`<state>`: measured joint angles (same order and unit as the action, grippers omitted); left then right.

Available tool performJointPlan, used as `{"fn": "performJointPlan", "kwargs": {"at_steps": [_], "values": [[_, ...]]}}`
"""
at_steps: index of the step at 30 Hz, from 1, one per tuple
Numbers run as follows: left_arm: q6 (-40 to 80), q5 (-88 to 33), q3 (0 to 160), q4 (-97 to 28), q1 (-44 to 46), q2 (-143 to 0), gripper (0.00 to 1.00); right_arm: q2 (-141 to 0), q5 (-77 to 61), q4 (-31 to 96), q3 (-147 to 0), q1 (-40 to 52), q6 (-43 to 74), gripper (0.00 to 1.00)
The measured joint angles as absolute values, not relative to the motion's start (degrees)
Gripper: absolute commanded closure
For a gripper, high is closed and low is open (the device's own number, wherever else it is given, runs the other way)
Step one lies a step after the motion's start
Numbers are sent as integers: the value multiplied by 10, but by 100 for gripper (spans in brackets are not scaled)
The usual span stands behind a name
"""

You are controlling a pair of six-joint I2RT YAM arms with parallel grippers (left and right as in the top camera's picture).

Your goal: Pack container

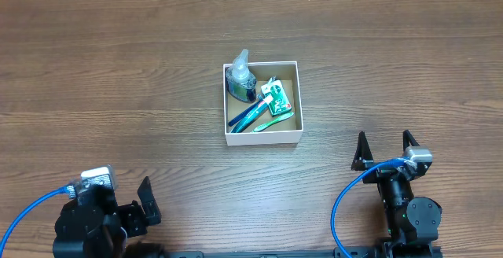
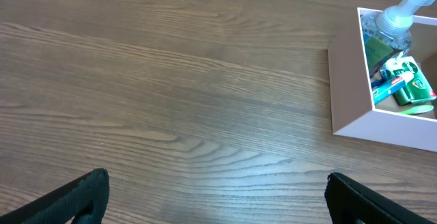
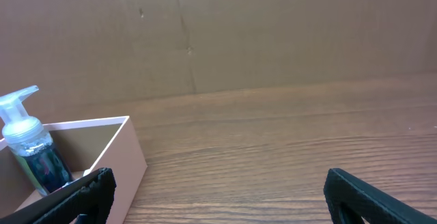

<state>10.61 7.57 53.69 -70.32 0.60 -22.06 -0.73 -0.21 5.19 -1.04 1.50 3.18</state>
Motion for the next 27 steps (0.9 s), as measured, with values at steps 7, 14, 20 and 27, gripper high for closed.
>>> {"fn": "performJointPlan", "kwargs": {"at_steps": [7,14,20,27], "values": [[106,76,537,-703,6,-221,0,-7,-2,52,-10,15,32,0],[83,58,493,-616,-8,-201,0,-7,-3,52,-10,15,32,0],[41,17,344,-481,-16,-110,0,-7,-2,52,-10,15,32,0],[26,-20,146,-204,-20,-19,0,-7,-2,52,-10,15,32,0]]}}
